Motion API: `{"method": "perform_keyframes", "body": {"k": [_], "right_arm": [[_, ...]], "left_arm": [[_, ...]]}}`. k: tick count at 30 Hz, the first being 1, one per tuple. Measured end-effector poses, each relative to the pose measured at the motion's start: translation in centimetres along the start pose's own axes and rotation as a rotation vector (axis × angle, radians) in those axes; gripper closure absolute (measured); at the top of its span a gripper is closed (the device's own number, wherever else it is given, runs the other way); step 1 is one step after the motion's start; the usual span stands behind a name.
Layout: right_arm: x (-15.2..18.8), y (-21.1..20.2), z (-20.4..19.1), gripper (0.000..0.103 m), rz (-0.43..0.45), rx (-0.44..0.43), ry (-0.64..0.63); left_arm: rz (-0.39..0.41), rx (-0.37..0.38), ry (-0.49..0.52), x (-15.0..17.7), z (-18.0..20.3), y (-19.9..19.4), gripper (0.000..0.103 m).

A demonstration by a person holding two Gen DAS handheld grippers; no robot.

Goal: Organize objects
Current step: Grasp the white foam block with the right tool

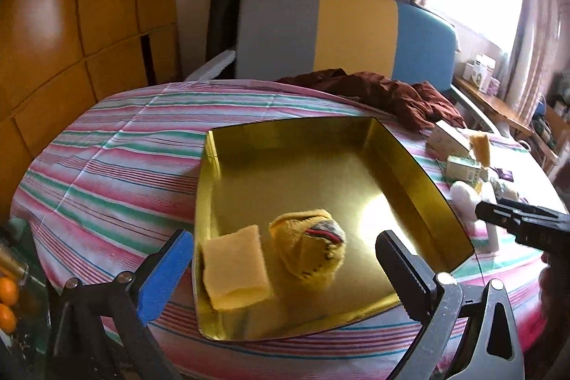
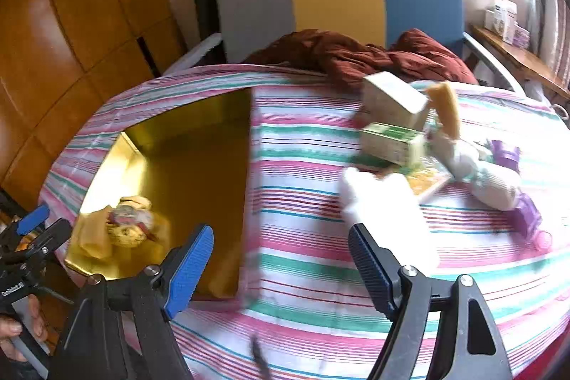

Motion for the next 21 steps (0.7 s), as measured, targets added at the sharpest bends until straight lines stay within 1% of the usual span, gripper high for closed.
{"method": "perform_keyframes", "body": {"k": [3,6,9,14,16,17,20,21], "right_arm": [[0.2,-0.2,2.2,0.023,-0.010,0.037,0.010],[0.2,-0.2,4.5,0.019,-0.027,0.080,0.021],[0.0,-0.1,6.2,0.018,-0.052,0.100,0.022],[-0.4,1.4,6.8,0.017,-0.128,0.116,-0.079],[-0.4,2.2,7.0,0.017,-0.158,0.113,-0.111],[-0.4,2.6,7.1,0.017,-0.175,0.096,-0.127],[-0.3,3.7,7.0,0.017,-0.205,0.057,-0.151],[-0.3,4.1,7.0,0.017,-0.208,0.060,-0.155]], "left_arm": [[-0.011,0.015,0.025,0.1,1.1,0.4,0.000],[-0.018,0.037,0.053,0.2,2.3,0.6,0.000],[-0.025,0.050,0.076,0.2,3.3,0.9,0.000],[-0.035,0.081,0.107,0.2,4.9,1.3,0.000],[-0.037,0.095,0.123,0.2,5.6,1.3,0.000],[-0.038,0.097,0.127,0.2,5.8,1.4,0.000],[-0.043,0.108,0.141,0.2,6.3,1.5,0.000],[-0.045,0.110,0.144,0.2,6.5,1.5,0.000]]}}
Point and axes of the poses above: each gripper's, at about its wrist camera, not at the fingertips, and y roughly the way its jaws point, z to its right, x to its underside, the point moved 7 cm from there along y, roughly the way its jaws point, and after that the axes turned 9 degrees about -z, right-handed, at the moved point
